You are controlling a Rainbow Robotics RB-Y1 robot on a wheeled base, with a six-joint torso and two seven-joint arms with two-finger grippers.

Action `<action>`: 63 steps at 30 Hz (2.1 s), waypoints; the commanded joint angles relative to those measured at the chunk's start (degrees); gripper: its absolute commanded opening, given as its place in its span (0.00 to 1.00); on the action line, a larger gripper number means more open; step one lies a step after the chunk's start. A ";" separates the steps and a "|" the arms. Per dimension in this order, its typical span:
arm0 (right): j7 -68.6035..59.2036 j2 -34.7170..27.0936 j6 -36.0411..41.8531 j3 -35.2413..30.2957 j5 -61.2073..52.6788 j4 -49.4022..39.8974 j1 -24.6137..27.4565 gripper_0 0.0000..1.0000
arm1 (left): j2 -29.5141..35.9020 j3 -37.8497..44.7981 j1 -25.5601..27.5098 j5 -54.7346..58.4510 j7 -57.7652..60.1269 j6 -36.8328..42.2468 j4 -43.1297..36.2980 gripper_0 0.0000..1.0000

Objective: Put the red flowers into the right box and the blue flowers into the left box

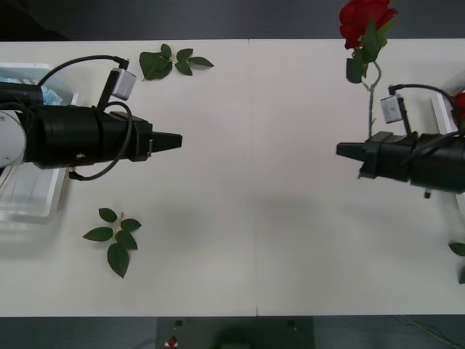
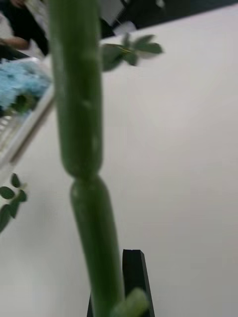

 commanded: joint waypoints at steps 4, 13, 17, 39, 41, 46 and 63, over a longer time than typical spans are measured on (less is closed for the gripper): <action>-12.24 -13.23 2.03 9.07 8.05 8.97 -11.76 0.00 | 8.77 1.80 -1.51 1.87 -10.30 0.83 -1.98 1.00; -21.55 -19.82 4.93 17.42 25.72 23.47 -20.29 0.00 | 20.11 -1.80 -1.42 24.10 -13.38 -7.16 -2.24 1.00; -21.73 -18.77 9.15 17.42 30.20 34.19 -22.31 0.00 | 22.84 -6.28 -1.59 32.89 -15.84 -14.11 -4.70 1.00; -21.55 -3.03 0.01 17.33 45.67 60.30 -24.86 0.13 | 24.07 -8.04 -2.03 39.75 -16.54 -14.63 -9.98 1.00; -21.29 -3.03 0.01 17.24 46.99 60.30 -24.86 0.54 | 24.07 -8.04 -2.03 39.75 -16.54 -14.63 -9.98 1.00; -20.15 -3.21 0.54 17.24 48.92 60.12 -24.86 0.95 | 24.07 -8.04 -2.03 39.75 -16.54 -14.63 -9.98 1.00; -0.81 -10.07 21.54 8.89 30.20 52.83 -26.88 1.00 | 24.07 -8.04 -2.03 39.75 -16.54 -14.63 -9.98 1.00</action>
